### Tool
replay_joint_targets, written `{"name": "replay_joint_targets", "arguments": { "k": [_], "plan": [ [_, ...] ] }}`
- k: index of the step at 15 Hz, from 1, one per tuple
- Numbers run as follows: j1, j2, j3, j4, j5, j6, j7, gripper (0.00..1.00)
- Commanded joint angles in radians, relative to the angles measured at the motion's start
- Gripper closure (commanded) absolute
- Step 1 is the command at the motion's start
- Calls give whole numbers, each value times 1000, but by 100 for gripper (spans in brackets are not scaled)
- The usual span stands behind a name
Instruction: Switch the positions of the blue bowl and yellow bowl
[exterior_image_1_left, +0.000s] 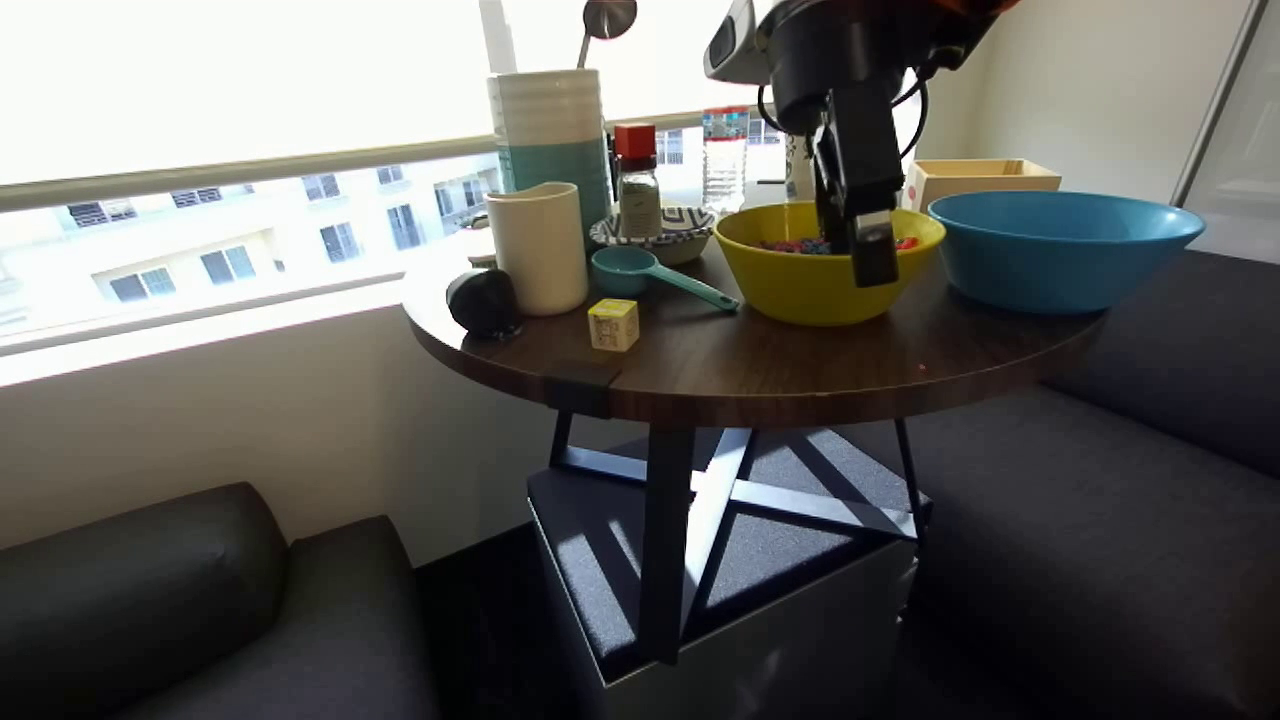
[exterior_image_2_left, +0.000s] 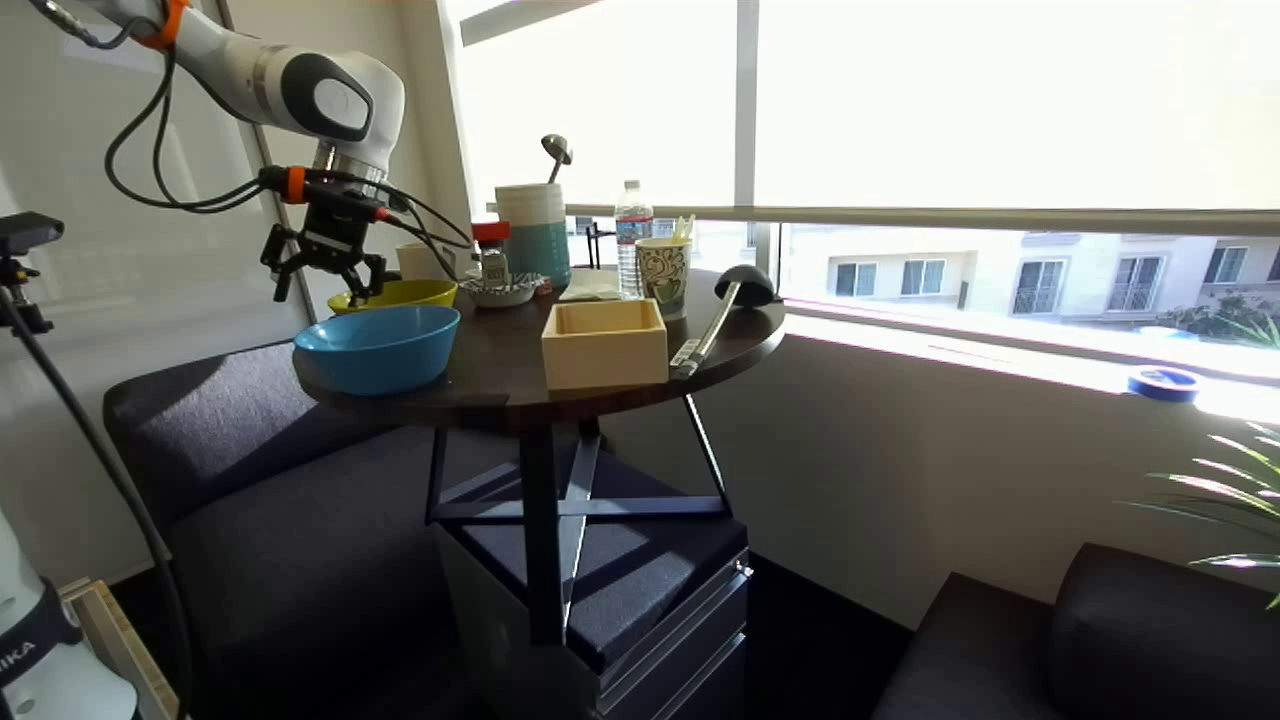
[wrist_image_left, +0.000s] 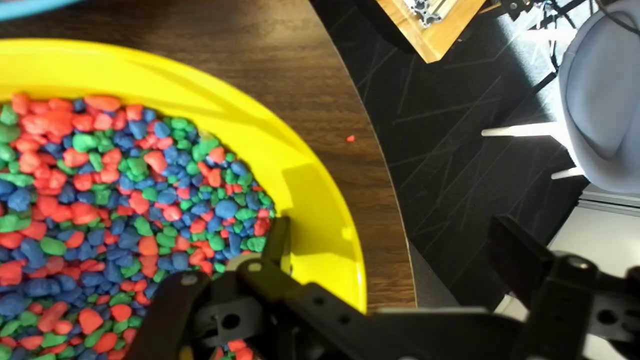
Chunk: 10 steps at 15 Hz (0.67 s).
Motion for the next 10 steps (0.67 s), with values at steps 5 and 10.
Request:
{"name": "replay_joint_targets", "arguments": {
  "k": [5,10],
  "plan": [
    [13,-124,-1,-85,3,55,96,0],
    [18,-276,-2,-148,-12,158,193,0]
  ]
}}
